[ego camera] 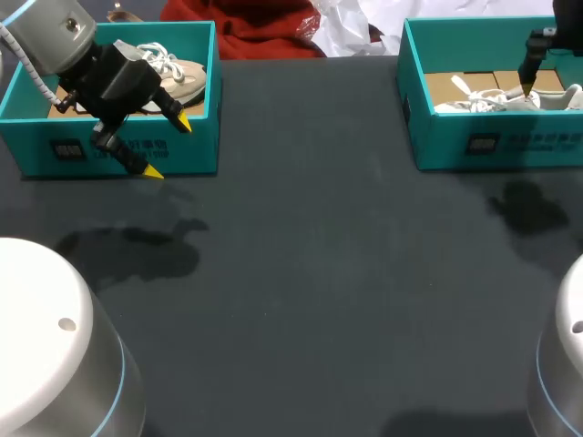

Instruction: Take the shoe out of the shoebox, open the shoe tongue, remove and reinsert the insole, then place the shoe into the shoebox

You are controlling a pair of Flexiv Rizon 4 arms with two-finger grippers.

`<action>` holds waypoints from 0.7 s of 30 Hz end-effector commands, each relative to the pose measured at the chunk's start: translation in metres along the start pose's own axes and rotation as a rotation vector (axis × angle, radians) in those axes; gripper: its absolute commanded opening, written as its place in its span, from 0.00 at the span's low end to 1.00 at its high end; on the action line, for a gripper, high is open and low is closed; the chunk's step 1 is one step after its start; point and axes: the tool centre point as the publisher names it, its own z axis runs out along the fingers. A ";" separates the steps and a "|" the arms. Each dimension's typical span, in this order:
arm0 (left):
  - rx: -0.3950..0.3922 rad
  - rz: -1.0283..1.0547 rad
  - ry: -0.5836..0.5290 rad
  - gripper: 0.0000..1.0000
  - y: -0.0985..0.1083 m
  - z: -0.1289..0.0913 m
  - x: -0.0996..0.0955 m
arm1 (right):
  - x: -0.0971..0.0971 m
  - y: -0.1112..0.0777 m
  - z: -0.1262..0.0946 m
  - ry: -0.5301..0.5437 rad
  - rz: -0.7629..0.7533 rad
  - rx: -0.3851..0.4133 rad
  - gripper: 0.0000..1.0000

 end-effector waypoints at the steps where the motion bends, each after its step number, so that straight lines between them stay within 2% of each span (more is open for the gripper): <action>1: 0.000 0.000 0.002 1.00 0.000 0.001 -0.001 | 0.007 -0.012 -0.004 -0.013 0.001 -0.009 1.00; 8: 0.000 0.000 0.002 1.00 0.000 0.001 -0.001 | 0.010 -0.017 -0.006 0.010 -0.003 -0.002 1.00; 10: 0.005 0.083 0.018 1.00 0.004 -0.009 -0.005 | 0.010 -0.017 -0.006 0.010 -0.003 -0.002 1.00; 12: 0.037 0.136 0.063 1.00 0.011 -0.022 -0.014 | 0.010 -0.017 -0.006 0.010 -0.003 -0.002 1.00; 15: 0.041 0.195 0.100 1.00 0.024 -0.042 -0.034 | 0.010 -0.017 -0.006 0.010 -0.003 -0.002 1.00; 21: 0.009 0.333 0.124 1.00 0.050 -0.073 -0.061 | 0.010 -0.017 -0.006 0.010 -0.003 -0.002 1.00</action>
